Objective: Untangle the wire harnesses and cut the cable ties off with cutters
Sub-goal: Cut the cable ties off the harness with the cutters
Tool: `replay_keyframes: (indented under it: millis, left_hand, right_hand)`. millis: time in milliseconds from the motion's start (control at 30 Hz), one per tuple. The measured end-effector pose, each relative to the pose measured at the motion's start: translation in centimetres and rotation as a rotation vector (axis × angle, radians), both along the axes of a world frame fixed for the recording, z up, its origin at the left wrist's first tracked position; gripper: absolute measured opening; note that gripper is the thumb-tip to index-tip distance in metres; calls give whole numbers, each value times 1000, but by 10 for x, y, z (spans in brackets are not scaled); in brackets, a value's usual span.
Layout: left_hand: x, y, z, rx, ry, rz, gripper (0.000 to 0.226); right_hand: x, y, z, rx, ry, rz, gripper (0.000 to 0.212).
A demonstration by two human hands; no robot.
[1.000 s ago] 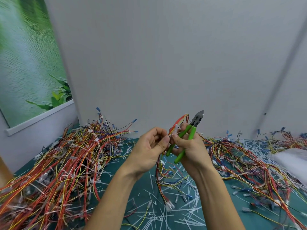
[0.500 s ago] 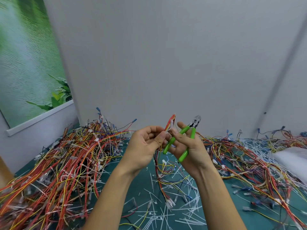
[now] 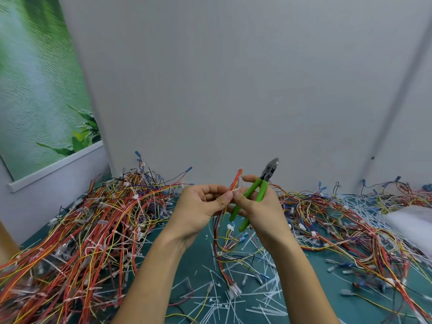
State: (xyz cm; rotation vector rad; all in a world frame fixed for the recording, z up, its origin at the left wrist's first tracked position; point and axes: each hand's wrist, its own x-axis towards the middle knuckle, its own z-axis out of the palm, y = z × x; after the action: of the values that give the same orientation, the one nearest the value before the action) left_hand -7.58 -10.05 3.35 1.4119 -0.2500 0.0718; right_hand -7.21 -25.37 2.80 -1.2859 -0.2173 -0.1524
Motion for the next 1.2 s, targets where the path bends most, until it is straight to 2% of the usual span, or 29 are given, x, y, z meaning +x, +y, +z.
replay_keyframes:
  millis: [133, 300, 433, 600, 800, 900, 967, 1067, 1200]
  left_hand:
    - [0, -1, 1, -27, 117, 11, 22]
    - [0, 1, 3, -36, 210, -15, 26]
    - [-1, -2, 3, -34, 210, -46, 31]
    - [-4, -7, 1, -49, 142, -42, 21]
    - [-4, -4, 1, -26, 87, -100, 32]
    - [-3, 2, 2, 57, 10, -40, 34]
    - [-4, 4, 5, 158, -92, 0, 36]
    - [-6, 5, 7, 332, -256, 99, 26]
    - [-8, 10, 8, 519, -357, 196, 13]
  right_hand:
    - [3, 5, -7, -189, -48, -104, 23]
    - [3, 12, -9, -266, -107, -163, 21]
    - [2, 13, -7, -210, -97, -162, 19]
    - [-1, 4, 0, -134, -87, -139, 24]
    - [-4, 1, 4, -97, -92, -153, 28]
    - [-4, -4, 4, -200, -130, -201, 15]
    - [-5, -4, 7, -248, -156, -204, 20]
    - [-7, -4, 8, -316, -248, -206, 32]
    - [-10, -6, 10, -423, -330, -198, 42]
